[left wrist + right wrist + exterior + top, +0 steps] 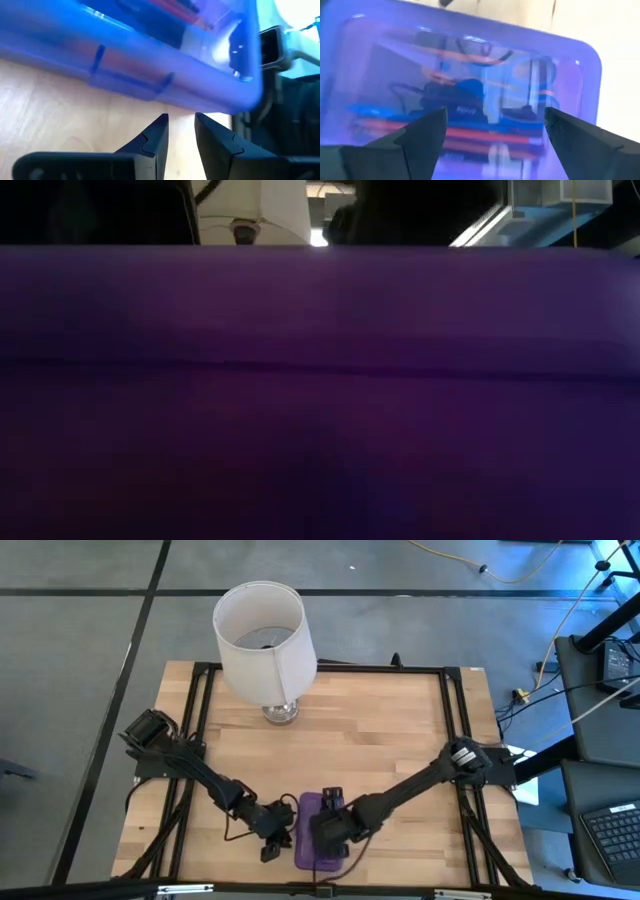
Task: Pick & place school supplies into a supply box
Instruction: Close the violet supply box, then return to Home Position
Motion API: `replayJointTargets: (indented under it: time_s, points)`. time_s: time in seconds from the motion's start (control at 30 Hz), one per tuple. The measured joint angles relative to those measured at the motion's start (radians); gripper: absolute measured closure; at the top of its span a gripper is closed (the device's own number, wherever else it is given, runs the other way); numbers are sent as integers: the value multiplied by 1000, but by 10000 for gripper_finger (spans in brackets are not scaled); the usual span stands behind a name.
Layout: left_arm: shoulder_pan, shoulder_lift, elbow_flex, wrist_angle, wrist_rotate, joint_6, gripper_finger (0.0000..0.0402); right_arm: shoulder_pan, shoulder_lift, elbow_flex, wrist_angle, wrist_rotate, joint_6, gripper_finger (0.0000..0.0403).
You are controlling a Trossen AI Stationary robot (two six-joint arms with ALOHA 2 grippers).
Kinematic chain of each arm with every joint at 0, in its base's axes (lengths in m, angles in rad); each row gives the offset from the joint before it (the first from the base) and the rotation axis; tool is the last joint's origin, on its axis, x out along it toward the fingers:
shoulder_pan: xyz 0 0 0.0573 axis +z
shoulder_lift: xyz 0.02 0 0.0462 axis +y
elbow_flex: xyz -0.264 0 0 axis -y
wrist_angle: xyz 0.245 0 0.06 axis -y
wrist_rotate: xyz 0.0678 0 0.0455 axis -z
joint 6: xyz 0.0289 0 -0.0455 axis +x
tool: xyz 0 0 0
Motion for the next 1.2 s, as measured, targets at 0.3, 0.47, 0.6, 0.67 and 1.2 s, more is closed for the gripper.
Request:
replayJointTargets:
  time_s: [0.3,0.47,0.6,0.67,1.2]
  points:
    - [0,-167,0,-64,72,163,313,63,-174,-8,-162,117,82,69]
    - [-7,-357,0,-202,74,364,313,103,-326,-121,-170,113,73,69]
    - [-41,-486,-1,-235,-41,549,313,128,-493,-340,-60,149,89,69]
    - [-27,-543,-19,-226,-20,618,313,130,-594,-482,60,153,108,69]
    - [264,-1164,-568,67,129,598,313,-15,-1330,-1355,881,-125,-64,69]
